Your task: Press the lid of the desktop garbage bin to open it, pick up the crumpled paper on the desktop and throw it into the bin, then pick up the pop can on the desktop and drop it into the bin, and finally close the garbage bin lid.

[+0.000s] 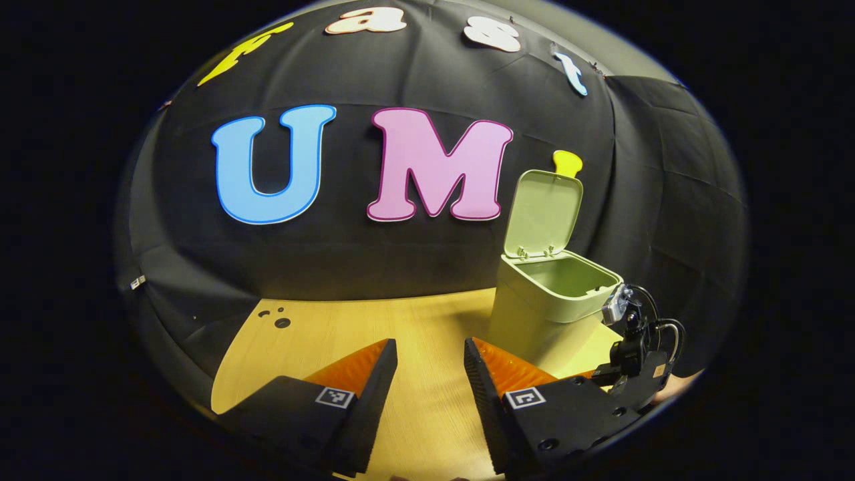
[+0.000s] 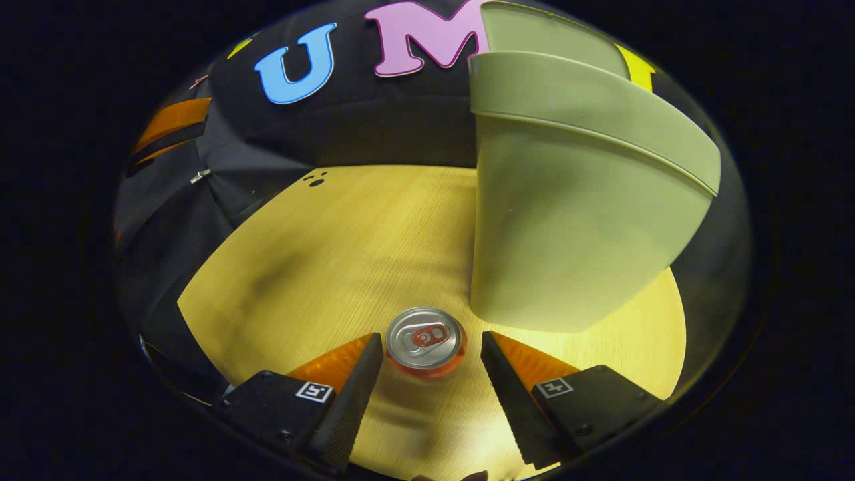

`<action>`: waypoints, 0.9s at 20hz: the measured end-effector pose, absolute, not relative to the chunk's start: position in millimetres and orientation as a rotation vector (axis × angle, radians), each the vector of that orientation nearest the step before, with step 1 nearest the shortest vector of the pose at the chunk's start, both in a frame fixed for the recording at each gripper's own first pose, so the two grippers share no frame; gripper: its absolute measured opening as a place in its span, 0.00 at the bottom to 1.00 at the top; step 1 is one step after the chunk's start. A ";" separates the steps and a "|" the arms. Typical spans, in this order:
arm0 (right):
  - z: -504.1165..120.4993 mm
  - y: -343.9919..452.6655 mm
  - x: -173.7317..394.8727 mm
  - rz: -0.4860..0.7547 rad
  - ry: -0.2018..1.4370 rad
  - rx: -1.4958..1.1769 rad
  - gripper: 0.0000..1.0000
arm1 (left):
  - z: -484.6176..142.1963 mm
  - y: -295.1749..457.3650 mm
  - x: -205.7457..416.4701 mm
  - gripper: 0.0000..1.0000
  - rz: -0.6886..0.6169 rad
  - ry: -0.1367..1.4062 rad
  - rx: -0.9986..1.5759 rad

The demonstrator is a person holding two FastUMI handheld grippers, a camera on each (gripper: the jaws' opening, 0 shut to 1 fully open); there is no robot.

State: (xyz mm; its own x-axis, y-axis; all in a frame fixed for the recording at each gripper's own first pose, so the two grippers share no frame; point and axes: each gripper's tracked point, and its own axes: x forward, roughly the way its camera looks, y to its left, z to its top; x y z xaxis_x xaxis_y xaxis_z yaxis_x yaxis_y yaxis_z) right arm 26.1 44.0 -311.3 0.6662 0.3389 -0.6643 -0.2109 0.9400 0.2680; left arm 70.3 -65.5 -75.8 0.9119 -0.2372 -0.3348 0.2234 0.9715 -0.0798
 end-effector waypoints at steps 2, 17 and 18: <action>-319.5 48.1 29.0 0.314 0.803 0.160 0.94 | -78.6 -59.8 70.7 0.67 -0.223 0.357 -0.044; -315.2 37.3 33.5 0.267 0.825 0.136 0.83 | -97.1 -52.0 73.0 0.69 -0.206 0.388 -0.082; -308.4 36.6 32.5 0.269 0.818 0.138 0.83 | -97.0 -52.6 72.2 0.69 -0.208 0.388 -0.084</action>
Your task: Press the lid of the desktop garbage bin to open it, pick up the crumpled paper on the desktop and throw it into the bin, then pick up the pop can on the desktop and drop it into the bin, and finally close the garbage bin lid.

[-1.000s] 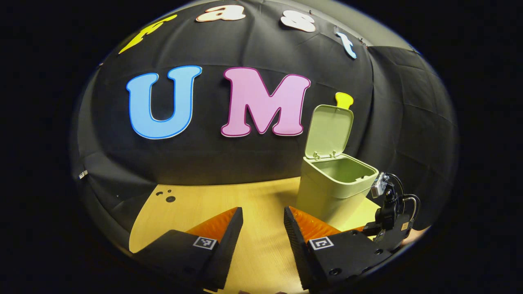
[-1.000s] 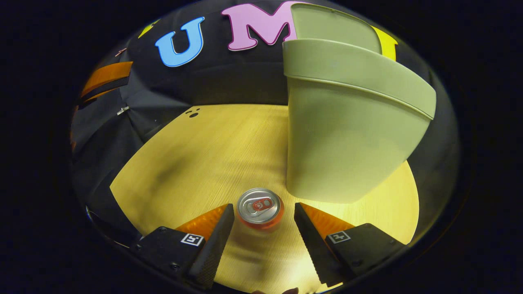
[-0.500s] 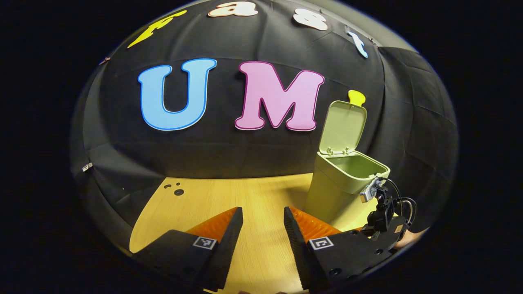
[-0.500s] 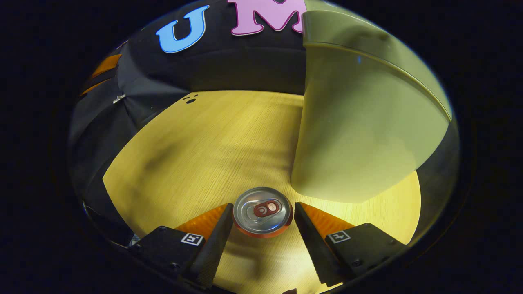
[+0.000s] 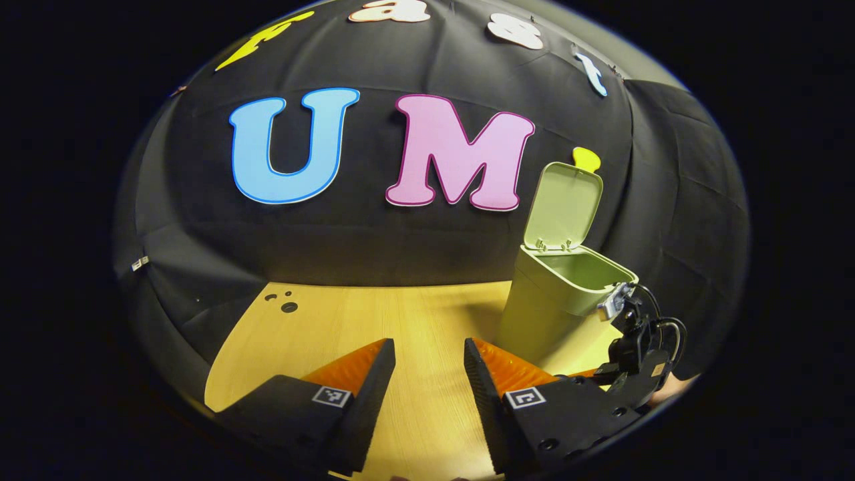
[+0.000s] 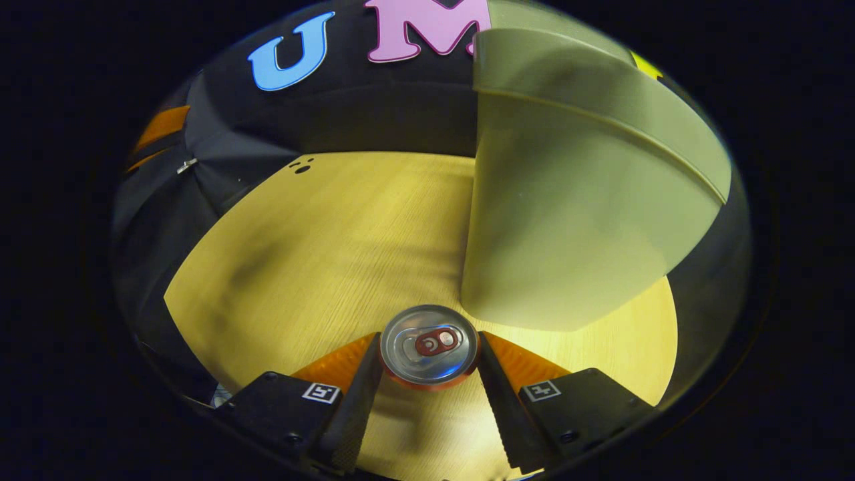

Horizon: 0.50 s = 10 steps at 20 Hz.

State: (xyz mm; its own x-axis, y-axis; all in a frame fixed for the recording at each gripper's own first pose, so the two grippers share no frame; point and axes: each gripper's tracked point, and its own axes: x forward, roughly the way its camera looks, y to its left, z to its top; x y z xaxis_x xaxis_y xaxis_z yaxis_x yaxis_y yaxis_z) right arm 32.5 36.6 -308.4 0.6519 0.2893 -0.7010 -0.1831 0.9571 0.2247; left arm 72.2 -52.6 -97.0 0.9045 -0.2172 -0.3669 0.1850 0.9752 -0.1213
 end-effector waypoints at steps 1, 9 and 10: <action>-300.7 35.1 31.9 0.271 0.810 0.140 0.83 | -98.0 -53.2 72.7 0.71 -0.211 0.389 -0.086; -200.4 10.2 20.1 0.270 0.719 0.169 0.83 | -97.6 -65.9 68.8 0.71 -0.246 0.380 -0.099; -185.7 3.6 21.0 0.266 0.701 0.171 0.83 | -97.8 -67.8 68.5 0.71 -0.252 0.380 -0.105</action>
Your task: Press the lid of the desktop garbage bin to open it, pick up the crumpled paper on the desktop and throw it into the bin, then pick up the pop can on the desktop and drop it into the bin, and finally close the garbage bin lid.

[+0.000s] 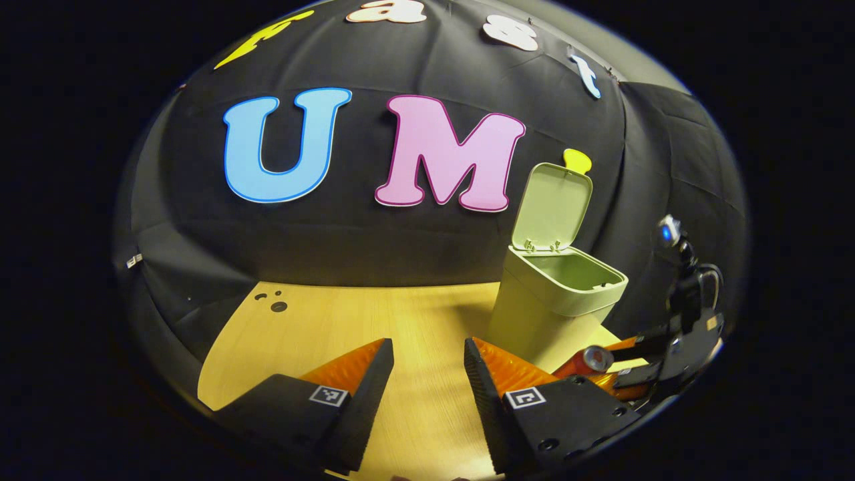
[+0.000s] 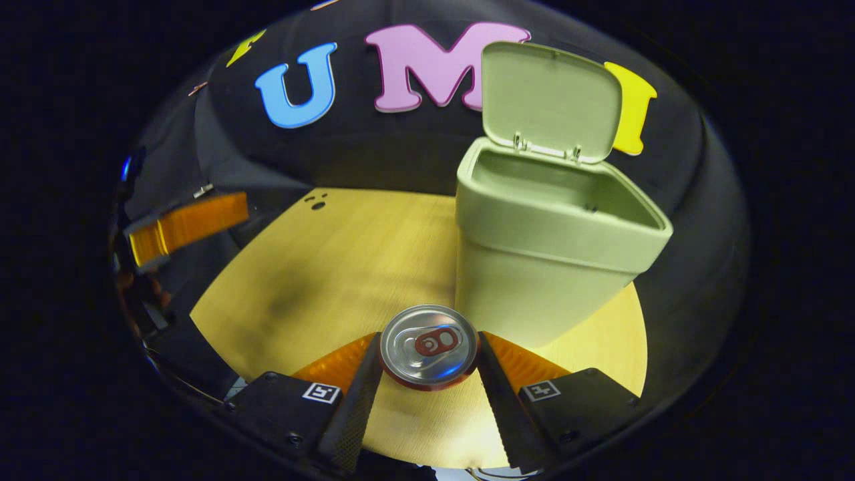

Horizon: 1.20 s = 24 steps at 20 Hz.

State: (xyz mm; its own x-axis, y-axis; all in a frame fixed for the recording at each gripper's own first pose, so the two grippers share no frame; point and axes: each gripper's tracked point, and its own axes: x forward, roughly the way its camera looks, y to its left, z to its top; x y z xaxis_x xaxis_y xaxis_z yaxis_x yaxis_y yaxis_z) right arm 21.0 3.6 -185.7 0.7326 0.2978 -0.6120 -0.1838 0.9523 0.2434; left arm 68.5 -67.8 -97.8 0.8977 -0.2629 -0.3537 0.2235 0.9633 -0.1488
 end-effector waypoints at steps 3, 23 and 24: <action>-147.6 -15.2 25.9 0.245 0.659 0.181 0.83 | -98.3 -74.8 67.6 0.71 -0.274 0.378 -0.116; -90.4 -125.6 160.6 0.029 0.471 0.304 0.83 | -97.7 -70.5 56.7 0.71 -0.267 0.377 -0.112; -96.8 -123.4 162.1 0.030 0.482 0.302 0.83 | -98.3 -69.3 55.7 0.71 -0.265 0.379 -0.113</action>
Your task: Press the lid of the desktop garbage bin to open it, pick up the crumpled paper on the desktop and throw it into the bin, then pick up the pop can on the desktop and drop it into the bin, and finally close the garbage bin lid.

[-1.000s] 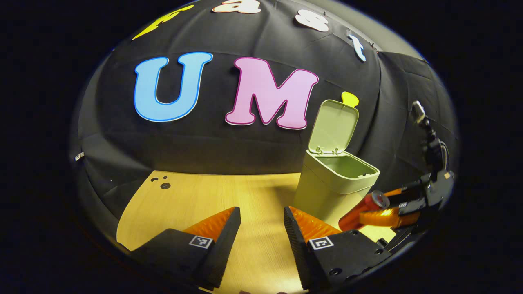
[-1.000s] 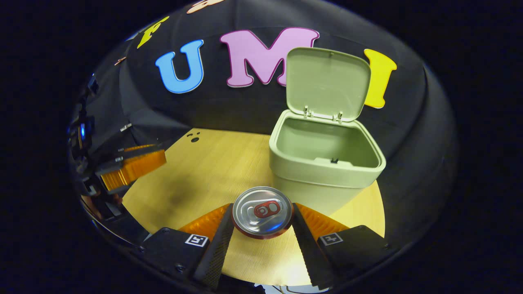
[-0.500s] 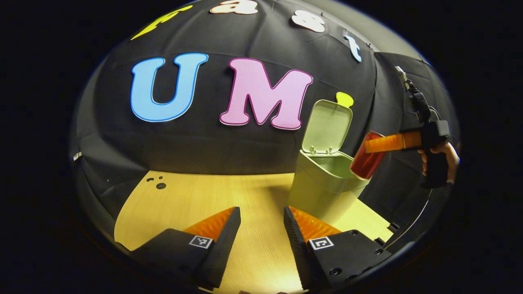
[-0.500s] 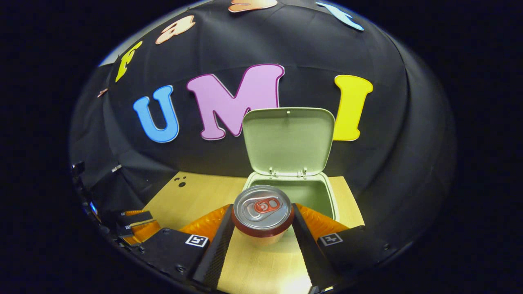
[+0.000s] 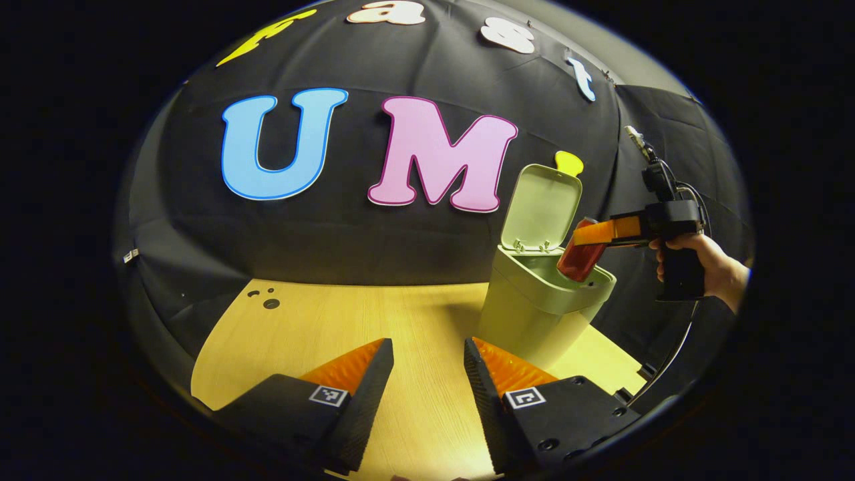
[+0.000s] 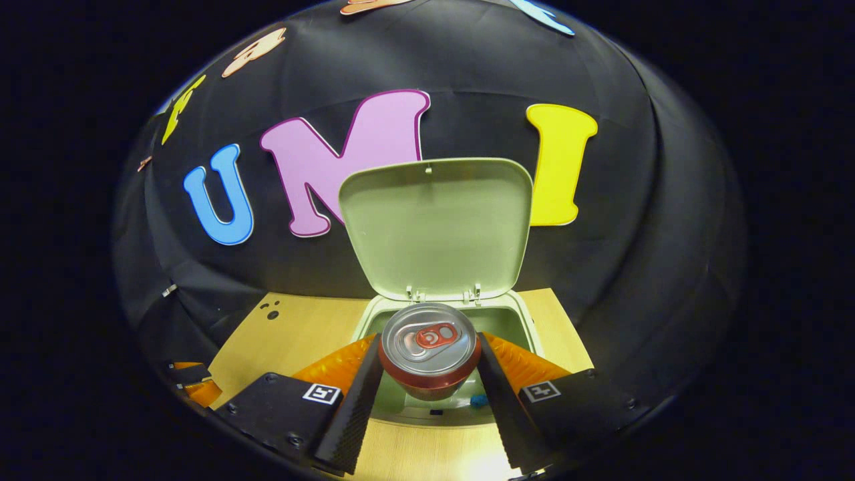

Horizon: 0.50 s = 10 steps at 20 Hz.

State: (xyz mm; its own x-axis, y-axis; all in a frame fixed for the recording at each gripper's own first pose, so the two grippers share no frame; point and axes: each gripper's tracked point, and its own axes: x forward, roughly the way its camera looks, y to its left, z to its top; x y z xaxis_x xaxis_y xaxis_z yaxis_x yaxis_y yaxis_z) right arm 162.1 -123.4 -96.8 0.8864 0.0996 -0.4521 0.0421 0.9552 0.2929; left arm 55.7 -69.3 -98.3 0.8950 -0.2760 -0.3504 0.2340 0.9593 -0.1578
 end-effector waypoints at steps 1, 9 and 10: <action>-102.0 -120.5 164.3 0.033 0.494 0.304 0.83 | -99.1 -68.9 55.2 0.71 -0.263 0.381 -0.114; -139.6 -111.0 165.8 0.024 0.563 0.312 0.83 | -102.7 -62.8 53.8 0.71 -0.254 0.392 -0.113; -142.8 -111.0 166.0 0.021 0.567 0.310 0.83 | -102.2 -61.6 53.3 0.71 -0.254 0.393 -0.114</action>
State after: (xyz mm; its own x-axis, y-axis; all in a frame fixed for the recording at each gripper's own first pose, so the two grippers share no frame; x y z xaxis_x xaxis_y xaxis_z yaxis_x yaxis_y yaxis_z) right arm 166.0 -111.0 -142.8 0.8448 0.1042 -0.5248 0.0656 0.9533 0.2949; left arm 53.3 -61.6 -102.2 0.8927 -0.2663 -0.3635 0.2225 0.9620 -0.1582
